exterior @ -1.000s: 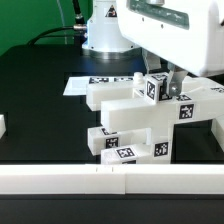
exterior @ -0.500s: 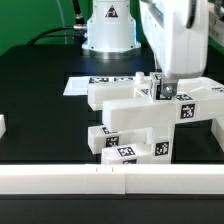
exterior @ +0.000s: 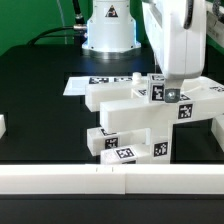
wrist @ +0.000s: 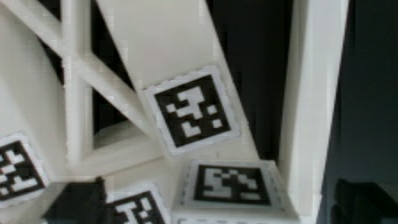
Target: Assemble chair
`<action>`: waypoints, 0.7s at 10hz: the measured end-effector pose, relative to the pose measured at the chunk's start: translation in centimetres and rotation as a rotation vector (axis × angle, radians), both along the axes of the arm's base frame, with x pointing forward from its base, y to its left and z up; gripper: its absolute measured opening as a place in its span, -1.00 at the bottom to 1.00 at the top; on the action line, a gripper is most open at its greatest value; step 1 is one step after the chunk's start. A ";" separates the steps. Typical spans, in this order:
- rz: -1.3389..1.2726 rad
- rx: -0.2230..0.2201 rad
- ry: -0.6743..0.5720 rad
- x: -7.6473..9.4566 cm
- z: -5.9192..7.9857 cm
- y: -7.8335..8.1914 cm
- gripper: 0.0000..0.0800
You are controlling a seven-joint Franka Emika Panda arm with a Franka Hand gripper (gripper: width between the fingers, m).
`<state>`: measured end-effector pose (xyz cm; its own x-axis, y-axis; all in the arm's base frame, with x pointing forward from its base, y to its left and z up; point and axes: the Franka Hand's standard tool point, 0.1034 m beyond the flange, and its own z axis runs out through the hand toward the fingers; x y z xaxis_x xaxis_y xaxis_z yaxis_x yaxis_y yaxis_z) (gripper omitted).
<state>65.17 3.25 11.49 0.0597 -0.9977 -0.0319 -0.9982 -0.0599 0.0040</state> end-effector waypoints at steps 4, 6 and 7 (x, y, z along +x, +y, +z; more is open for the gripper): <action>0.298 0.000 -0.009 0.0 0.0 -0.1 0.62; 0.515 -0.005 0.023 -0.4 -0.1 -0.3 0.62; 0.563 -0.005 0.021 -0.3 -0.2 -0.4 0.62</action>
Offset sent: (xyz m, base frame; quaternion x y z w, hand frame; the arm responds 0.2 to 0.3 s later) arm 0.0000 0.0000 0.0000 0.0000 0.0000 -0.1296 0.9916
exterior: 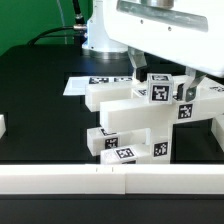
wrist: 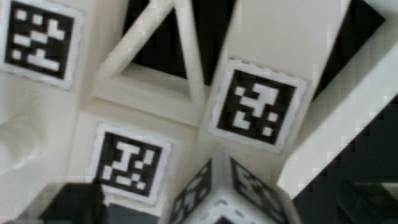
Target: Assemble chair
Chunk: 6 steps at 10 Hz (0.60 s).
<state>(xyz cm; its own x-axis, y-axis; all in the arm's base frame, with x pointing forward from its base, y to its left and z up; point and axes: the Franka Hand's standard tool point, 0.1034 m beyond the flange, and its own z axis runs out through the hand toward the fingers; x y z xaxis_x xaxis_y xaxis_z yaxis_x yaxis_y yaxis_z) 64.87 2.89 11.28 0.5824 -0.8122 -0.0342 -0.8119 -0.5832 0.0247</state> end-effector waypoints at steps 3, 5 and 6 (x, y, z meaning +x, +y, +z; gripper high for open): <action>0.271 -0.004 -0.008 0.1 0.0 -0.1 0.62; 0.444 -0.010 -0.005 0.2 0.2 -0.2 0.62; 0.499 -0.008 -0.004 0.2 0.1 -0.3 0.62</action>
Offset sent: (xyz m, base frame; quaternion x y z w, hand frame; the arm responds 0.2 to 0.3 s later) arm 0.0067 -0.0016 0.0053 -0.0423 0.0111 -0.2618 0.9641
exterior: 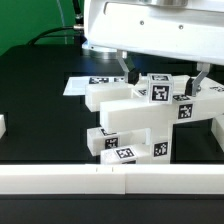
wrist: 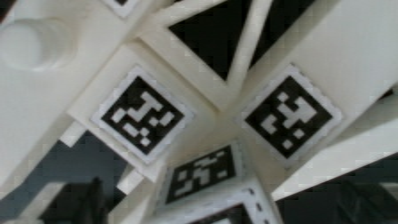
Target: Assemble chair
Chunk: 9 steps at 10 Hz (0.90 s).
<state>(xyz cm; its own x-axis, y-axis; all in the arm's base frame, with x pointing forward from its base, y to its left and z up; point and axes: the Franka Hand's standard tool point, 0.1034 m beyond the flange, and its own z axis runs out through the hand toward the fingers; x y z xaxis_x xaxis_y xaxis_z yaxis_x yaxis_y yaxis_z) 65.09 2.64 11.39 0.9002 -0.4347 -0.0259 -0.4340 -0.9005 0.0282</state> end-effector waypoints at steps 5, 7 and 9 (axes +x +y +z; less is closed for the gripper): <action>0.143 0.005 0.000 0.0 -0.1 -0.1 0.09; 0.132 0.005 -0.001 0.0 -0.1 -0.1 -0.29; 0.119 0.004 -0.001 0.0 -0.1 -0.1 -0.29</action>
Offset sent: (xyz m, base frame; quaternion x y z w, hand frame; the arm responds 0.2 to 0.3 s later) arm 0.0000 0.0000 0.0000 0.0000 0.0000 0.0000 1.0000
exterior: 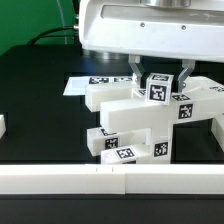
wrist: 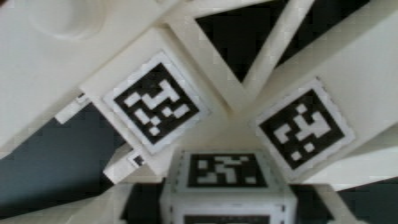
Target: Assemble chair
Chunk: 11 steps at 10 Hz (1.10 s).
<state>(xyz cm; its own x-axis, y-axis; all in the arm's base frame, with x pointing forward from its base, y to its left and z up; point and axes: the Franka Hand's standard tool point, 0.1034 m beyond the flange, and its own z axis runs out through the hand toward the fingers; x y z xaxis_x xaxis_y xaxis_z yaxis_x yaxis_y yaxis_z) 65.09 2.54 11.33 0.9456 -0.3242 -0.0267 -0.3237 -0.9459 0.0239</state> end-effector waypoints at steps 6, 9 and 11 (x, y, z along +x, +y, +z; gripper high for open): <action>-0.393 -0.011 -0.006 0.0 0.0 0.2 -0.29; -0.601 -0.015 -0.008 0.0 0.0 0.4 -0.29; -0.729 -0.019 -0.010 0.0 0.0 0.5 -0.28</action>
Offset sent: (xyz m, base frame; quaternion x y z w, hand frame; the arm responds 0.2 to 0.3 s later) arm 0.0000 0.0000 0.0000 0.0000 0.0000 0.1938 0.9810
